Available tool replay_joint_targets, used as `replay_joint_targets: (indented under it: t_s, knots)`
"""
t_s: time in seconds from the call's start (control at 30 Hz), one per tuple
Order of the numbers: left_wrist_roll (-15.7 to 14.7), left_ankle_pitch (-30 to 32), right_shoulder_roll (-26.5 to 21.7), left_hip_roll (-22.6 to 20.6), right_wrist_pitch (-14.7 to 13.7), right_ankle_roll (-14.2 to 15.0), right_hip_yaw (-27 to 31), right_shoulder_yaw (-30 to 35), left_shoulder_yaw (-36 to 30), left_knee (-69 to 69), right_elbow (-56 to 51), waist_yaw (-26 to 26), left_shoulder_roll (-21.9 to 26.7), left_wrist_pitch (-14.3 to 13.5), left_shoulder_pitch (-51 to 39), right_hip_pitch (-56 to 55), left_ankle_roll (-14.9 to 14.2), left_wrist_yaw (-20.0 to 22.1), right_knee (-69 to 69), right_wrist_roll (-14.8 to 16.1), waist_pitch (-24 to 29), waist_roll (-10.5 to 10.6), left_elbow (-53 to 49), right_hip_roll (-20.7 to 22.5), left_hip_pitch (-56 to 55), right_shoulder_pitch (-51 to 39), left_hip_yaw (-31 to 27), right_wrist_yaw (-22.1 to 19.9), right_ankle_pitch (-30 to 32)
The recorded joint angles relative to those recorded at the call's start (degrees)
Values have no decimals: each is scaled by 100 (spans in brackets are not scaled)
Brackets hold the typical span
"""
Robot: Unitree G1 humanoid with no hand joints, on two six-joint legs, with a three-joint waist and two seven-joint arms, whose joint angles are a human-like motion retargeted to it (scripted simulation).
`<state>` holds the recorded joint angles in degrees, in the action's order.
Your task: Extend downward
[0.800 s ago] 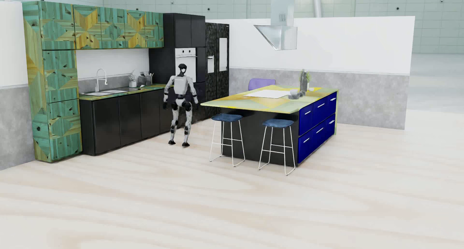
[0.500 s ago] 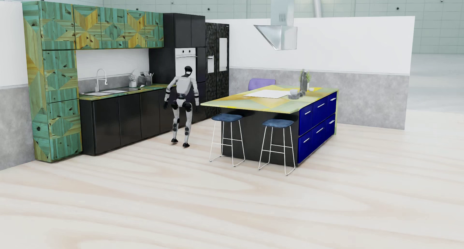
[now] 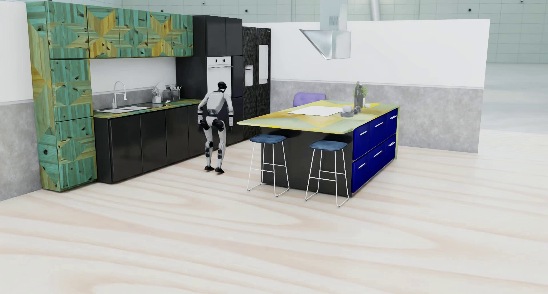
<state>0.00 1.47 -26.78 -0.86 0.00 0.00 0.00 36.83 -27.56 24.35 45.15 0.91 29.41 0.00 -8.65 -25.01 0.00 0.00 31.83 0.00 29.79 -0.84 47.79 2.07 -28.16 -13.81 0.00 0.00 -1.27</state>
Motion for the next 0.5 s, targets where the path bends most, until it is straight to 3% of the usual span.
replay_joint_targets:
  t_s: [0.17,0.23,0.3,0.4,0.5]
  knots:
    - [0,202,239,-130,0,0,0,1393,-1033,595,1207,-301,217,0,-3375,-1085,0,0,945,0,0,-68,704,-363,-1140,-3320,0,0,-335]
    - [0,245,294,-102,0,0,0,1822,-1535,937,1773,-427,321,0,-4906,-2058,0,0,1534,0,0,-62,1267,-579,-2068,-4842,0,0,-264]
    - [0,219,368,-79,0,0,0,1874,-1960,1271,2188,-591,458,0,-6240,-3126,0,0,2120,0,0,-41,1721,-827,-3107,-6152,0,0,-328]
    - [0,-134,395,8,0,0,0,1738,-1751,1779,2312,-637,567,0,-7539,-4198,0,0,2757,0,0,-16,1959,-1151,-4201,-7644,0,0,-505]
    - [0,-140,438,-121,0,0,0,1809,-1597,2168,2602,-565,520,0,-8032,-4995,0,0,3361,0,0,-1,2112,-1395,-4917,-6918,0,0,-361]
